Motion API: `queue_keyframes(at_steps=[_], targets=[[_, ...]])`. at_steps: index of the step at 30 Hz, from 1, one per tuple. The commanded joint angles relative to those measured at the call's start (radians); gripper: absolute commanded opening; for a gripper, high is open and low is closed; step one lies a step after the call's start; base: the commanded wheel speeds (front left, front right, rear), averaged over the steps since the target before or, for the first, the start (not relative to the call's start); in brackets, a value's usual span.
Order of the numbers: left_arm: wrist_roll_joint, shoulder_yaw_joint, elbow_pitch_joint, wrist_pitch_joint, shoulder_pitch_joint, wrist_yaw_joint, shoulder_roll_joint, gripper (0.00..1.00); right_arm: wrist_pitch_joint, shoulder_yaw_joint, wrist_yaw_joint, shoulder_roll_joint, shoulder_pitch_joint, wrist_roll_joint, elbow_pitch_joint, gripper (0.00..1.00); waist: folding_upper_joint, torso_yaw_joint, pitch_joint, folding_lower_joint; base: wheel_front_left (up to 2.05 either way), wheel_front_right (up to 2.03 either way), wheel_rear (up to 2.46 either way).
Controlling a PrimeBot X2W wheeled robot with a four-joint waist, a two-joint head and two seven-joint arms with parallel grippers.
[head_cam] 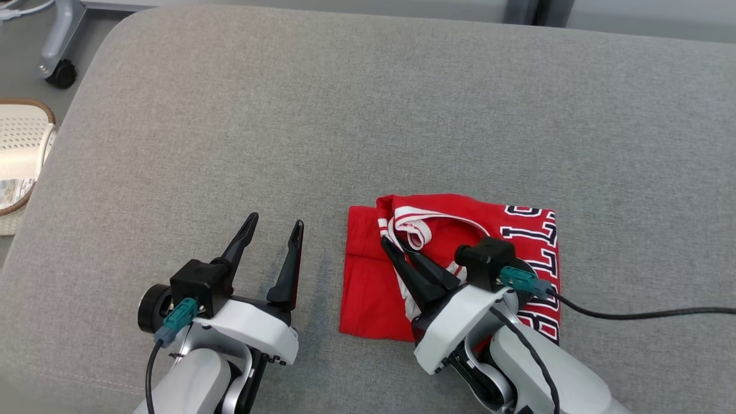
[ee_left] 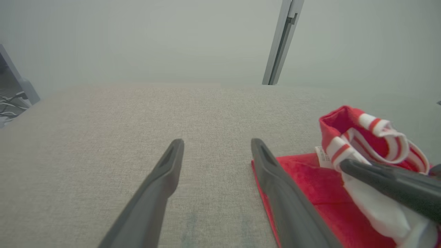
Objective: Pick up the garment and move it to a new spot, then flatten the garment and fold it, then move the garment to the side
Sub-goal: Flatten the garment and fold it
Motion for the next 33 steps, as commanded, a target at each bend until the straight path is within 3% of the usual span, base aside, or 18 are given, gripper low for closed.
queue_keyframes(at_steps=[1, 2, 4, 14, 17, 20, 25, 33], targets=[[0.007, 0.002, 0.003, -0.007, -0.022, -0.002, 0.001, 1.00, -0.011, 0.009, 0.001, -0.002, -0.020, 0.005, 0.010, 0.00, 0.0000, 0.005, 0.006, 0.0000, 0.00, 0.00, 0.00], [0.008, 0.001, 0.006, -0.007, -0.023, -0.003, -0.002, 1.00, -0.017, 0.023, 0.001, -0.001, -0.025, 0.024, 0.024, 0.29, 0.0000, 0.006, 0.008, 0.0000, 0.00, 0.00, 0.00], [0.009, 0.001, 0.009, -0.007, -0.024, -0.005, -0.004, 1.00, -0.029, 0.047, 0.001, -0.001, -0.046, 0.044, 0.036, 1.00, 0.0000, 0.007, 0.013, 0.0000, 0.00, 0.00, 0.00], [0.011, 0.009, 0.022, -0.009, -0.036, -0.008, -0.003, 1.00, -0.063, 0.233, 0.001, -0.002, -0.120, 0.130, -0.034, 1.00, 0.0000, -0.019, 0.013, 0.0000, 0.00, 0.00, 0.00], [0.015, 0.020, 0.019, -0.011, -0.039, -0.002, 0.008, 1.00, -0.071, 0.231, 0.001, -0.025, -0.122, 0.110, -0.088, 1.00, 0.0000, -0.036, 0.003, 0.0000, 0.00, 0.00, 0.00], [0.022, 0.036, 0.007, -0.012, -0.038, 0.011, 0.020, 1.00, -0.073, 0.171, 0.001, -0.044, -0.094, 0.064, -0.168, 1.00, 0.0000, -0.055, -0.007, 0.0000, 0.00, 0.00, 0.00], [0.031, 0.063, -0.014, -0.014, -0.027, 0.029, 0.042, 1.00, -0.073, -0.016, 0.001, -0.072, 0.000, -0.034, -0.302, 1.00, 0.0000, -0.085, -0.024, 0.0000, 0.00, 0.00, 0.00], [0.045, 0.088, -0.048, -0.014, -0.005, 0.056, 0.079, 1.00, -0.073, -0.263, 0.001, -0.098, 0.144, -0.136, -0.394, 1.00, 0.0000, -0.122, -0.045, 0.0000, 0.00, 0.00, 0.00]])
